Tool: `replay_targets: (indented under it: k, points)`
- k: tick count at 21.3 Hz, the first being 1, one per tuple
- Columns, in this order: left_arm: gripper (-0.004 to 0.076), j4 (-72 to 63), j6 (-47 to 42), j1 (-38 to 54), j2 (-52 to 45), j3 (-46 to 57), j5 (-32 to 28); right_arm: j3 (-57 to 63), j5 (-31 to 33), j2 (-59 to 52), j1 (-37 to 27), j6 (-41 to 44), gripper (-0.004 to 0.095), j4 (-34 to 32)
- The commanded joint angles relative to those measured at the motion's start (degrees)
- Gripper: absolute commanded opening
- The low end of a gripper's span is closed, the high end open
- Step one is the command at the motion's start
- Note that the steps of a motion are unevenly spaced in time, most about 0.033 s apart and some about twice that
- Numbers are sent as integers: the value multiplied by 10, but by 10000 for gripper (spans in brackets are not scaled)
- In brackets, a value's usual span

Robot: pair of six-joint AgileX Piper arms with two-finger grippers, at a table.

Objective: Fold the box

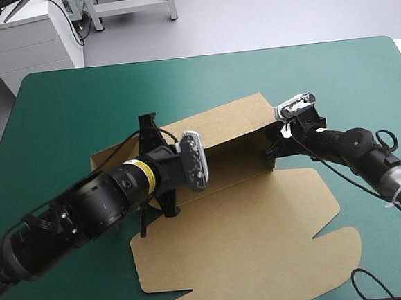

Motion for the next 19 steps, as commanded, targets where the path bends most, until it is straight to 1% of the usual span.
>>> replay_targets:
  k: [1, 5, 6, 7, 8, 9, 12, 13, 15, 19]
  points:
    - [15, -66, 6, 103, -13, -79, -21, -17, -9, -29, 0, 5, -10, 14]
    - [18, -229, 62, 281, -7, -120, 2, -17, -9, -33, 0, 24, -8, -6]
    - [18, -318, 99, 371, -4, -123, 25, -17, -9, -36, 0, 29, -9, -21]
    - [18, -367, 118, 420, -4, -123, 37, -17, -9, -37, 0, 33, -9, -26]
    - [18, -440, 139, 506, -4, -123, 61, -17, -9, -41, 0, 46, -10, -42]
    - [18, -490, 141, 574, -4, -123, 75, -17, -9, -44, 0, 58, -10, -54]
    - [15, -562, 141, 713, -4, -123, 104, -17, -5, -56, 0, 79, -10, -81]
    - [15, -566, 140, 745, -4, -123, 107, -17, -3, -61, 0, 85, -10, -94]
    - [15, -563, 126, 774, -4, -123, 112, -19, 1, -72, 0, 120, -10, -130]
    - [0, -547, 118, 772, -4, -123, 123, -29, 37, -91, 0, 226, -10, -221]
